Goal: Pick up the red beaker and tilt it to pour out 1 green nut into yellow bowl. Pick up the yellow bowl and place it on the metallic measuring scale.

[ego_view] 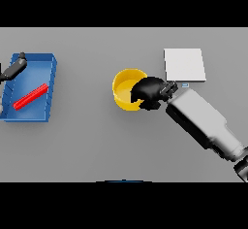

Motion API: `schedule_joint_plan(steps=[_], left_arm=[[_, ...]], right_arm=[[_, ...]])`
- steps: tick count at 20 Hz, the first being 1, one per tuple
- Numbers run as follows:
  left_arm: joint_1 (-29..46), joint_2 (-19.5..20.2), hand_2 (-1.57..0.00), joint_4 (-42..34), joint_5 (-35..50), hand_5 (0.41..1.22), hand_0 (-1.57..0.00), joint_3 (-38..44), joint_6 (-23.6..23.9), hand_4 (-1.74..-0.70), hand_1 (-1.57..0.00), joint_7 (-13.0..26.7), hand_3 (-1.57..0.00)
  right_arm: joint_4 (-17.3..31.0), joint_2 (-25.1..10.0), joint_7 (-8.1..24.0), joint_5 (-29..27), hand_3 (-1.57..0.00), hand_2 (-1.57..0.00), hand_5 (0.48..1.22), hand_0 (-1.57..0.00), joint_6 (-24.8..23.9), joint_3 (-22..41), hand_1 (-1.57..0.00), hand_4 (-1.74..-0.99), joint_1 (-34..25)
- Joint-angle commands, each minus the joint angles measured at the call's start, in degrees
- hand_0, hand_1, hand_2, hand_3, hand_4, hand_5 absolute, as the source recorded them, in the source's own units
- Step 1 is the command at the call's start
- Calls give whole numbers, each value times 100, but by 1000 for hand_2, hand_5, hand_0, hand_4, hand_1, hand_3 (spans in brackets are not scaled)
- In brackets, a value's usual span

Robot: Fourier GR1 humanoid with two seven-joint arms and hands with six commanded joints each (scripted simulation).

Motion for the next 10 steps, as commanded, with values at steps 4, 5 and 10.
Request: schedule_joint_plan(steps=[4,5,10], left_arm=[[38,-10,1,-54,-13,697,1,-30,7,-734,1,23,1],[108,53,1,-125,-10,696,1,-8,23,-738,1,-38,1],[44,52,1,-92,10,697,1,30,15,-746,1,-8,1]], right_arm=[[-358,-216,228,-125,-1242,-1419,1219,-1563,237,-240,-1563,-1738,-118],[-460,-305,190,-127,-1257,-1414,1219,-1564,228,-278,-1564,-1738,-120],[-465,-521,247,-191,-1376,-1439,1220,-1569,106,-591,-1569,-1740,-196]])
